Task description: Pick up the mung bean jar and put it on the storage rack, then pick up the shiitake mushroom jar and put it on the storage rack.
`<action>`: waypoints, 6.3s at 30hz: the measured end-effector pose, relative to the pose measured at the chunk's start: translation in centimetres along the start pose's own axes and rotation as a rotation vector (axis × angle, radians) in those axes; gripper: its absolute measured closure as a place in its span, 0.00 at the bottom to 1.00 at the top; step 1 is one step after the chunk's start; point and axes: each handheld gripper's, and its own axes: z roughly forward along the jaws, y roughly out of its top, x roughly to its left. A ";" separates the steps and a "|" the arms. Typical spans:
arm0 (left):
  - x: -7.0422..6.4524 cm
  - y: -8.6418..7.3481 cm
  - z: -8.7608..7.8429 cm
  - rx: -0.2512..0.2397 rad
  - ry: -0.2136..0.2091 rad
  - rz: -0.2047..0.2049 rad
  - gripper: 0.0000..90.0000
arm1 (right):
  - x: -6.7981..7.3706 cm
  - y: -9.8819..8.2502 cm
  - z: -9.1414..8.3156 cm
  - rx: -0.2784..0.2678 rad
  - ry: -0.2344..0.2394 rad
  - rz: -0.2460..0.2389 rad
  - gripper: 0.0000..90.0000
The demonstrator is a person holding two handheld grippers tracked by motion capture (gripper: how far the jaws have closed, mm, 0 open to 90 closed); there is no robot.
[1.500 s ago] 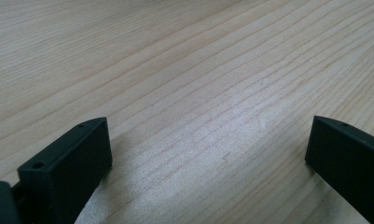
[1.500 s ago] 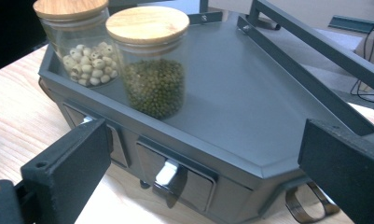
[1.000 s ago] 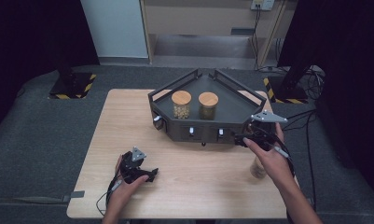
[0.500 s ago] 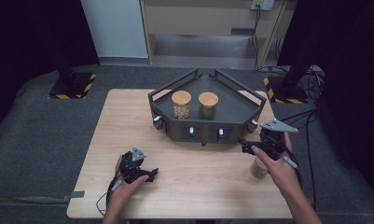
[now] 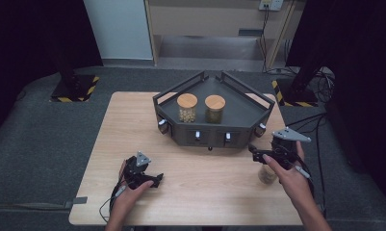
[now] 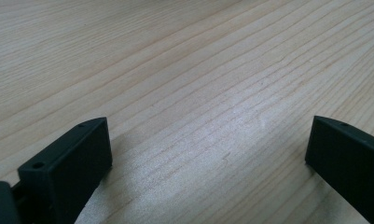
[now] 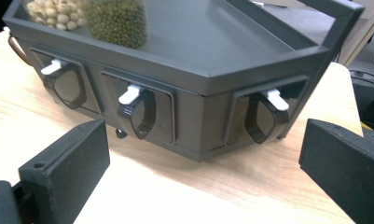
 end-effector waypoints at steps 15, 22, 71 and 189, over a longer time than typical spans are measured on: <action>0.0 0.0 0.0 0.000 0.000 0.000 0.00 | -0.8 -2.1 -1.0 -0.004 -0.016 0.016 0.02; 0.0 0.0 0.0 0.000 0.000 0.000 0.00 | -1.2 -3.1 -1.6 0.004 -0.027 0.030 0.02; 0.0 0.0 0.0 0.000 0.000 -0.001 0.00 | -1.1 -7.9 -1.8 0.053 -0.089 0.062 0.03; 0.0 0.0 0.0 0.000 0.000 0.000 0.00 | -0.6 -5.5 -1.4 0.081 -0.065 -0.009 0.29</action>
